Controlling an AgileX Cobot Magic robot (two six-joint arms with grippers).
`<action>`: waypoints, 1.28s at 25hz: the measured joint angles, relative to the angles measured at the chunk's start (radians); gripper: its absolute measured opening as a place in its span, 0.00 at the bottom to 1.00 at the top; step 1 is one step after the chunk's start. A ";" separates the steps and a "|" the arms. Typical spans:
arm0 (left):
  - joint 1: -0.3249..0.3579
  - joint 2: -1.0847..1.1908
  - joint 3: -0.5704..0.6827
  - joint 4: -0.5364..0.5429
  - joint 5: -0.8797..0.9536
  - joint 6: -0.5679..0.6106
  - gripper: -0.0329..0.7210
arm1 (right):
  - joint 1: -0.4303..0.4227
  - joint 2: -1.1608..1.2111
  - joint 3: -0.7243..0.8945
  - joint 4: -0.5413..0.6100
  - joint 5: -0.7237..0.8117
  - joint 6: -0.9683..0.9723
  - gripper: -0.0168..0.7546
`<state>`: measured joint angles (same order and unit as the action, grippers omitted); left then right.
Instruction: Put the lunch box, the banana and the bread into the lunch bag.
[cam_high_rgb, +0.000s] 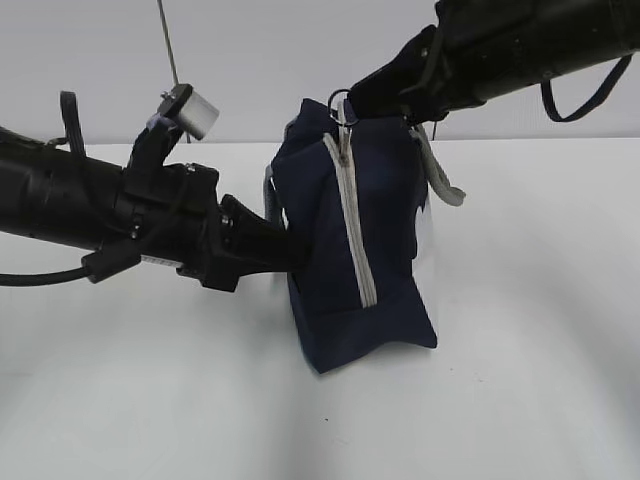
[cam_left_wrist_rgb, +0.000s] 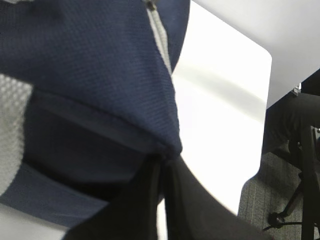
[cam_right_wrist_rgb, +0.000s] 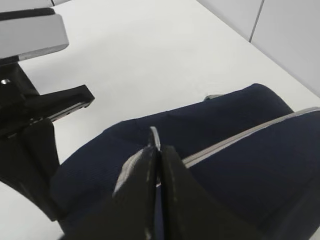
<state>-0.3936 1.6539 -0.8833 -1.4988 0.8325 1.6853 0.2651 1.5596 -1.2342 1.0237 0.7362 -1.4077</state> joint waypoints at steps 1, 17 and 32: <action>0.000 0.000 0.000 0.007 0.001 -0.003 0.05 | 0.000 0.007 -0.007 -0.006 0.000 0.000 0.00; 0.002 0.000 -0.002 0.105 0.055 -0.041 0.05 | 0.000 0.043 -0.046 -0.018 -0.116 0.001 0.00; 0.002 0.000 -0.003 0.168 0.108 -0.108 0.05 | 0.000 0.218 -0.225 -0.044 -0.106 0.011 0.00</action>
<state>-0.3918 1.6539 -0.8867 -1.3303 0.9403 1.5770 0.2651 1.7779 -1.4592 0.9799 0.6306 -1.3962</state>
